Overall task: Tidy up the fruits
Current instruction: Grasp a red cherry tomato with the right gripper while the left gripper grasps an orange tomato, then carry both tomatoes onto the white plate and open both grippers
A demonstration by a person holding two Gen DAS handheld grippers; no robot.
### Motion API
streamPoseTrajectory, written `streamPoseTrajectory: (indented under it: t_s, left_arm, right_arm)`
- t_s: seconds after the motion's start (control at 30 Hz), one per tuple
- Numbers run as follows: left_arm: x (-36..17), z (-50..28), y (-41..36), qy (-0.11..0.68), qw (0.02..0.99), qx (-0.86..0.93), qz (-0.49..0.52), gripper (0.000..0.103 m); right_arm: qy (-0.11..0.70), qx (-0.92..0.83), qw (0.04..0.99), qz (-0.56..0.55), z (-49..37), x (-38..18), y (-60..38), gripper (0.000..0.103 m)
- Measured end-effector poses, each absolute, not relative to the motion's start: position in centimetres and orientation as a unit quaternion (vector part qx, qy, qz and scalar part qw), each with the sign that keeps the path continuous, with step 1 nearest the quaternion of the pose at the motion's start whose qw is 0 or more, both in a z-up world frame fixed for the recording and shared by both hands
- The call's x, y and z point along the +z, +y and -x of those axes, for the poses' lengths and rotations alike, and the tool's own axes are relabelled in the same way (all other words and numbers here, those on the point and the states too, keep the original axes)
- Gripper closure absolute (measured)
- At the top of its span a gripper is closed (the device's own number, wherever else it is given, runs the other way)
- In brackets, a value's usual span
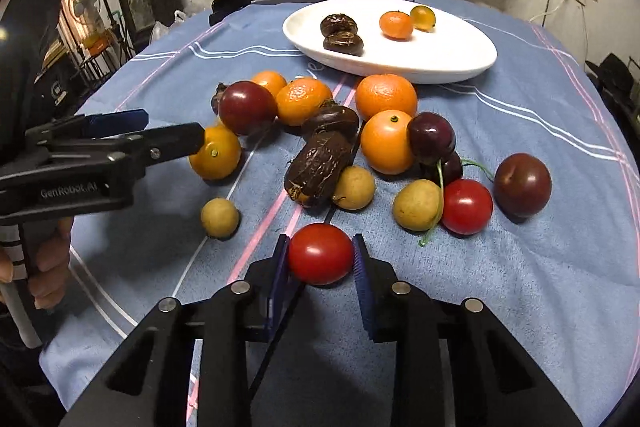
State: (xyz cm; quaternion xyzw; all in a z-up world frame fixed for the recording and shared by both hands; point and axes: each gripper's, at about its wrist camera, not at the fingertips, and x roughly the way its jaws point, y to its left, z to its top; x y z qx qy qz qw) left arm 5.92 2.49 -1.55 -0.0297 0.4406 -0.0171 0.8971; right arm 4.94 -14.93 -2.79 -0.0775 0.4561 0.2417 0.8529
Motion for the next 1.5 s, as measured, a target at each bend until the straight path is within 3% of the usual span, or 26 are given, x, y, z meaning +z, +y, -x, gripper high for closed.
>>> streamPoseTrajectory:
  t_s: [0.2, 0.3, 0.37, 0.4, 0.43, 0.73, 1.1, 1.5]
  left_arm:
    - [-1.9, -6.3, 1.4, 0.444, 0.896, -0.016, 0.02, 0.015]
    - [-2.4, -7.0, 0.4, 0.456, 0.889, -0.035, 0.013, 0.022]
    - [-2.9, -7.5, -0.5, 0.467, 0.882, -0.057, 0.009, 0.039]
    - [-3.3, -7.8, -0.9, 0.478, 0.876, -0.069, 0.01, 0.06]
    - [-3.6, -7.9, -1.3, 0.486, 0.87, -0.076, 0.009, 0.065]
    - [-2.4, -7.2, -1.4, 0.484, 0.871, -0.079, -0.01, 0.065]
    - [5.2, -11.9, -1.0, 0.405, 0.909, -0.093, 0.008, 0.065]
    - [2.0, -21.7, -2.8, 0.454, 0.887, -0.072, 0.033, 0.065]
  right_arm:
    - [0.458, 0.255, 0.85, 0.051, -4.9, -2.7, -15.8, 0.072]
    - [0.458, 0.262, 0.848, 0.045, -4.9, -2.7, -16.1, 0.072]
    - [0.456, 0.266, 0.848, 0.037, -4.9, -2.6, -16.3, 0.072]
    - [0.455, 0.266, 0.849, 0.034, -4.9, -2.5, -16.5, 0.072]
    - [0.455, 0.267, 0.849, 0.033, -4.8, -2.5, -16.5, 0.072]
    - [0.437, 0.269, 0.858, 0.01, -4.3, -1.3, -18.3, 0.072]
    - [0.369, 0.258, 0.893, 0.008, -9.1, 5.3, -18.2, 0.072]
    - [0.41, 0.2, 0.89, 0.025, -19.2, 2.1, -16.7, 0.071]
